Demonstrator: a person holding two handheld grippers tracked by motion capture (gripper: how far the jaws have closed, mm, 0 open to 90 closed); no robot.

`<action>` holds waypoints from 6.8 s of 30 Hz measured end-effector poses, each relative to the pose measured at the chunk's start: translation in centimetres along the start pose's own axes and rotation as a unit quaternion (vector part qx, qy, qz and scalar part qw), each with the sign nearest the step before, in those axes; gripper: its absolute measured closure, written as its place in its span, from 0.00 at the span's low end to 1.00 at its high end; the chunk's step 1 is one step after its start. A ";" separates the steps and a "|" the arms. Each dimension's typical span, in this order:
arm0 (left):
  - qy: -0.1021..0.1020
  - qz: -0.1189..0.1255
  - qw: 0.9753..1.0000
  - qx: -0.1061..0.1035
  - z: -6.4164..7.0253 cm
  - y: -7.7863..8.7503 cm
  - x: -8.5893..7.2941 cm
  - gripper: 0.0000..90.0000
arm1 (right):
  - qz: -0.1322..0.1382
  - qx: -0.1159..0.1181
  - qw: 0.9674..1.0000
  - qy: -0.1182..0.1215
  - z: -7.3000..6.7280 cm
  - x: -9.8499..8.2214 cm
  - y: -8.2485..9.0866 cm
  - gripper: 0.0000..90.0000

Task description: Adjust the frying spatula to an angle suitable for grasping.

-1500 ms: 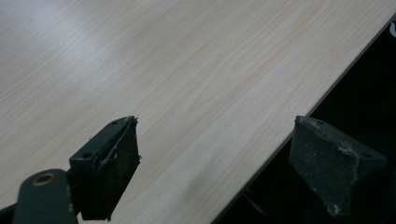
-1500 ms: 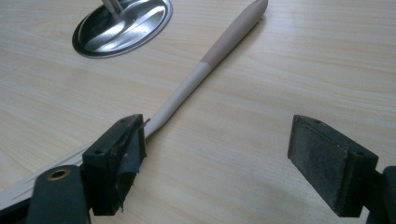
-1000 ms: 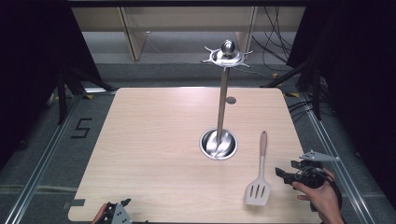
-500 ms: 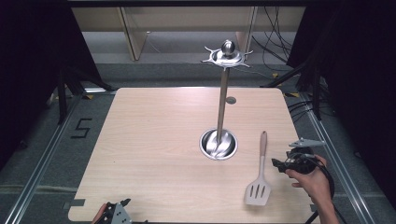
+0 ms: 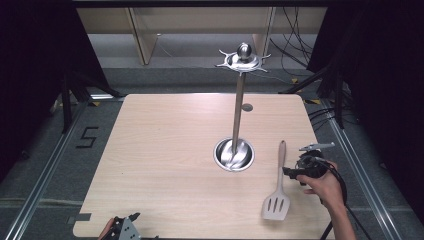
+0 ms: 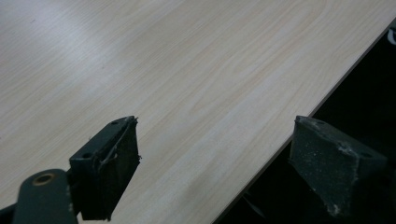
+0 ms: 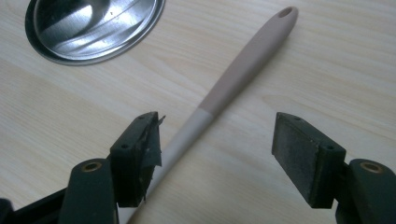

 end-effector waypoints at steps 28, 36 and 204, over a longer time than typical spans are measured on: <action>-0.006 0.017 1.000 -0.004 0.0 -0.1 0.5 0.17 | -0.105 -0.017 0.994 -0.022 0.2 0.4 -3.7 0.46; -0.001 0.018 1.000 -0.004 0.1 -0.1 0.5 0.17 | -0.124 -0.020 0.992 -0.029 0.3 -0.1 -4.4 0.49; -0.004 -0.008 1.000 -0.003 0.2 0.1 -0.1 0.17 | 0.210 0.179 0.950 0.144 -13.2 14.8 10.3 0.85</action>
Point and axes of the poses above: each handheld gripper's, and its own axes: y roughly backward along the jaws, x roughly out of its top, z roughly to its right, the point moved 10 cm from there along -y, roughly forward along the jaws, and after that the axes turned 8 degrees about z, right-handed, at the moved point
